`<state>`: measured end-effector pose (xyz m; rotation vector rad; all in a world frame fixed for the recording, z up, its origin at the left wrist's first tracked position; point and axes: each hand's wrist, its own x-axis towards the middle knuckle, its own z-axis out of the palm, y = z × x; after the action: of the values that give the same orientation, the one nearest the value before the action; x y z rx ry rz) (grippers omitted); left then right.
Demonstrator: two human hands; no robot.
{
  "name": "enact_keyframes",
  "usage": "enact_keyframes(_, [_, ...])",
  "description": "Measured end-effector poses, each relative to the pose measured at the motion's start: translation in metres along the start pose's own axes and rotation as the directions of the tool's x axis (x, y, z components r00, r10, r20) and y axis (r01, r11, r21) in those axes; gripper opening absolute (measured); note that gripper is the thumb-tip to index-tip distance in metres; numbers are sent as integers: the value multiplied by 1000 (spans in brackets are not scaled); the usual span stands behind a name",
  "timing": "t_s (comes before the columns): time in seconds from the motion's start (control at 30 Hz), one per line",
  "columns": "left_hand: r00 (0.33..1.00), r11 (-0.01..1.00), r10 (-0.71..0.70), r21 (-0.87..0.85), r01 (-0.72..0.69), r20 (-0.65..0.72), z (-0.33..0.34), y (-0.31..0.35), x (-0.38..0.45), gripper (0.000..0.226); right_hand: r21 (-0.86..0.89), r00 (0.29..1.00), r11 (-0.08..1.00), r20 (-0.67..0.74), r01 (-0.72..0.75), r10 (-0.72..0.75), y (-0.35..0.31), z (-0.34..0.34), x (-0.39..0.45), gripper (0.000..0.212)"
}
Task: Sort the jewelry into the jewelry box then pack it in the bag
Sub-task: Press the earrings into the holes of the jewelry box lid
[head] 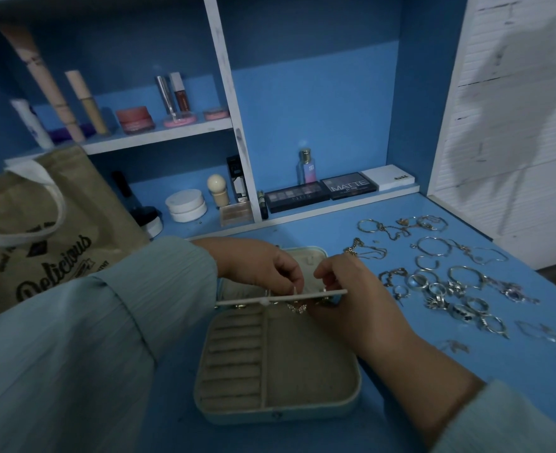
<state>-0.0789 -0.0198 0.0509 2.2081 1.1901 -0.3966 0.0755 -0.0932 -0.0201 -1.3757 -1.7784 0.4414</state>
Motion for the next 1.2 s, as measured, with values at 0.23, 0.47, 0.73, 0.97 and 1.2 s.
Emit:
enact_keyframes(0.23, [1000,999,2,-52,-1,16,-2,-1,-1,14,-8,1000,1000,-6,-13,13,0,1,1,33])
enact_keyframes(0.47, [1000,987,-17,-161,13,-23,-8,-12,-5,18,-4,1000,1000,-3,-14,14,1,2,4,28])
enact_keyframes(0.73, [967,899,-203,-420,122,-153,-10,-41,-31,18,78,998,996,50,-53,50,0,0,13,36])
enact_keyframes(0.97, [881,569,-424,-818,78,-211,18,-62,-46,20,156,984,972,61,-176,168,-2,3,22,50])
enact_keyframes(1.2, [775,473,-506,-873,-116,-378,38,-66,-48,41,143,965,955,72,-260,252,-1,8,27,62])
